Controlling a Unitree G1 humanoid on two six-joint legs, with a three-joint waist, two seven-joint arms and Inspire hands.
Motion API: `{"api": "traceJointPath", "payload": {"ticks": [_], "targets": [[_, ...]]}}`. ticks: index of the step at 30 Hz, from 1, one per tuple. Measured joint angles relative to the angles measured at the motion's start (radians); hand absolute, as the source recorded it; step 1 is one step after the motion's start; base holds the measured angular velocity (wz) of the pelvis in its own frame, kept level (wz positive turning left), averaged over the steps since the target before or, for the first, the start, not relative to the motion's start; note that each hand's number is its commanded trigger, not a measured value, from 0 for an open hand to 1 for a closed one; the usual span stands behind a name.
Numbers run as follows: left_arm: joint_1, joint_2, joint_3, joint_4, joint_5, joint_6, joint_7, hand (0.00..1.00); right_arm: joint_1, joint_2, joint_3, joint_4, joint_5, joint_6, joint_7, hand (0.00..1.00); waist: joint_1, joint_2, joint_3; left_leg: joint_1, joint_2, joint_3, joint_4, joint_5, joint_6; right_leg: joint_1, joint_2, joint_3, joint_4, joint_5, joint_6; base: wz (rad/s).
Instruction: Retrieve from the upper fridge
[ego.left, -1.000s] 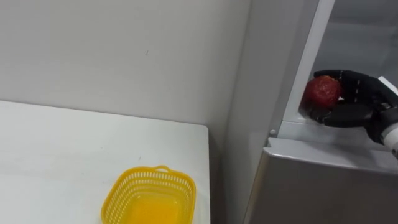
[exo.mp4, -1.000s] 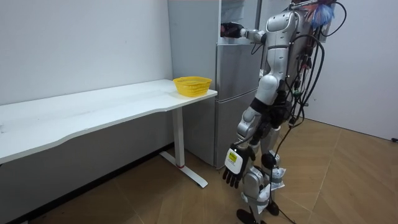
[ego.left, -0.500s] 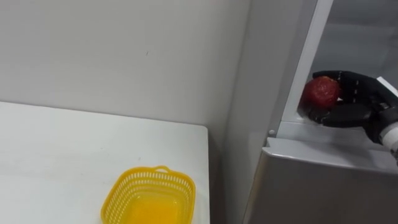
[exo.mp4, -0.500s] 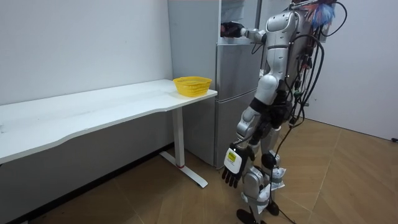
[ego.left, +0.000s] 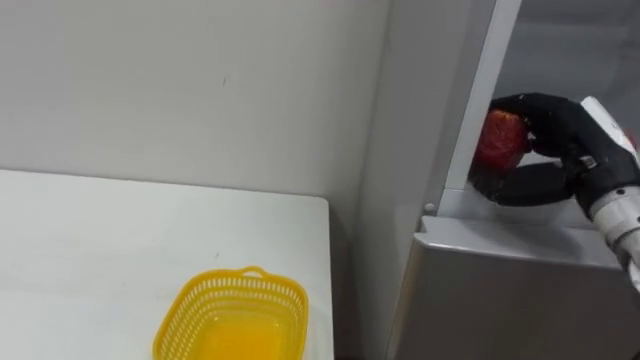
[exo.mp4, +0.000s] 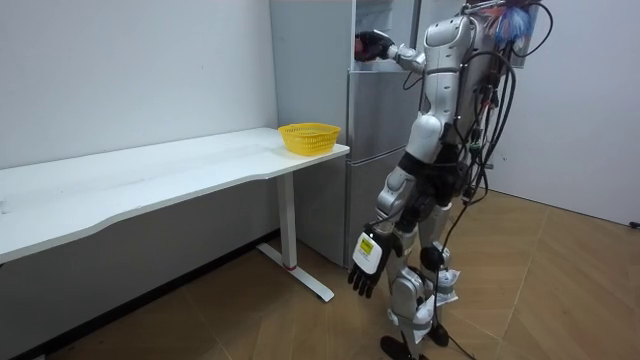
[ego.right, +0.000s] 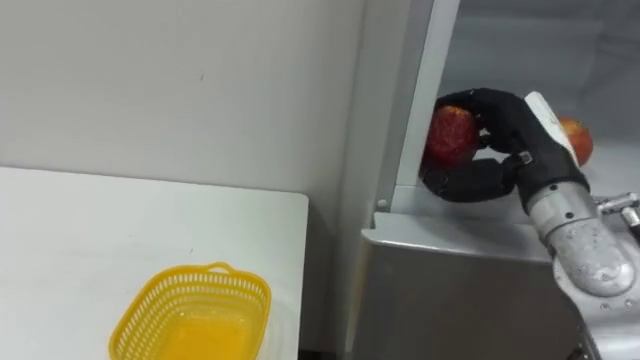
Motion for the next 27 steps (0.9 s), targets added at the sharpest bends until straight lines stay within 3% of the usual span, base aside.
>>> {"api": "traceJointPath", "payload": {"ticks": [6,10,14,20,24,27], "targets": [[0.011,-0.013,-0.004,0.024,-0.032,-0.029,0.054,0.0,0.077,0.084,0.0,-0.16,-0.033,-0.011,-0.135,1.0,-0.025,0.013,0.0029,-0.001,0.002,0.004,-0.012,0.002,-0.001,-0.007,0.004,0.014,0.0,0.001,-0.002,-0.06],[0.015,-0.023,-0.006,0.039,-0.039,-0.049,0.067,0.0,0.105,0.09,0.0,-0.268,-0.081,-0.038,-0.237,1.0,-0.03,0.018,0.0034,-0.001,0.002,0.003,-0.01,0.002,-0.001,-0.008,0.004,0.013,-0.001,0.002,-0.002,0.0],[0.023,-0.029,-0.031,0.068,-0.04,-0.068,0.077,0.0,0.128,0.135,0.0,-0.338,-0.164,-0.121,-0.322,1.0,-0.035,0.022,0.0055,0.001,0.003,0.004,-0.009,0.002,-0.001,-0.007,0.005,0.014,-0.002,0.002,-0.002,0.0],[0.028,-0.034,-0.032,0.094,-0.04,-0.107,0.078,0.0,0.208,0.209,0.001,-0.415,-0.351,-0.189,-0.429,1.0,-0.032,0.032,0.0069,0.001,0.002,0.005,-0.017,0.001,-0.001,-0.009,0.006,0.022,-0.001,0.002,-0.002,-0.01],[0.024,-0.038,-0.034,0.124,-0.041,-0.107,0.078,0.0,0.248,0.215,0.015,-0.472,-0.434,-0.247,-0.502,1.0,-0.026,0.043,0.0042,0.007,0.002,0.009,-0.023,0.003,-0.002,-0.008,0.007,0.029,0.0,0.002,-0.002,-0.03],[0.015,-0.038,-0.053,0.138,-0.041,-0.107,0.079,0.0,0.248,0.215,0.052,-0.486,-0.447,-0.254,-0.531,1.0,-0.025,0.046,0.003,0.01,0.003,0.012,-0.027,0.005,-0.005,-0.007,0.008,0.03,0.0,0.001,-0.002,-0.02]]}}
